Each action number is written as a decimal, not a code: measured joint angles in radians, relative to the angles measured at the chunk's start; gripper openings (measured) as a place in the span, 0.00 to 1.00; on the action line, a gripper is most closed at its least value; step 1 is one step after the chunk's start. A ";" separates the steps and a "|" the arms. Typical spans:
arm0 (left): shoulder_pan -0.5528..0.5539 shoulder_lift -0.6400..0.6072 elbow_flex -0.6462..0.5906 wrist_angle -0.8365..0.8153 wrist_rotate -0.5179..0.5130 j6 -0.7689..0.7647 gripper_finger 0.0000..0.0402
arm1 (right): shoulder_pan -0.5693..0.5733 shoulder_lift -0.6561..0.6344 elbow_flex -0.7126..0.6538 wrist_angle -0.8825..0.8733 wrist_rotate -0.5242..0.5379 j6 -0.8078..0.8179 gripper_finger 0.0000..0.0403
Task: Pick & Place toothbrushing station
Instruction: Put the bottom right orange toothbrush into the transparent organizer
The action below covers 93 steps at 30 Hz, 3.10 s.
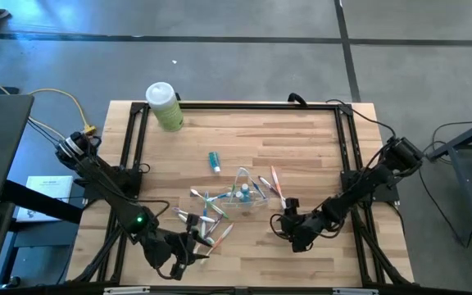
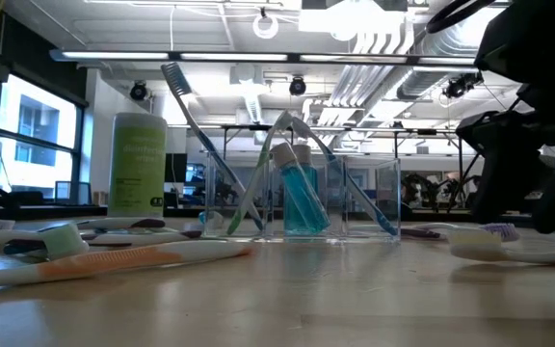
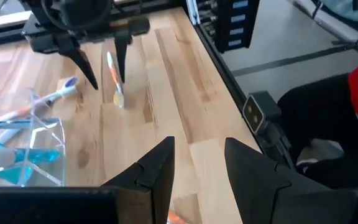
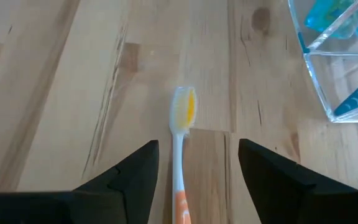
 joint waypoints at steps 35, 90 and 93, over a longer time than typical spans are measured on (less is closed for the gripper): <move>0.114 0.022 0.000 0.013 -0.010 -0.045 0.34 | 0.001 0.000 0.000 0.008 -0.020 0.026 0.53; 0.180 0.060 -0.001 -0.079 0.118 0.158 0.34 | 0.002 -0.089 0.097 -0.025 0.366 -0.324 0.01; 0.201 0.060 -0.001 -0.092 0.205 0.158 0.34 | 0.002 -0.130 0.095 0.071 0.467 -0.349 0.01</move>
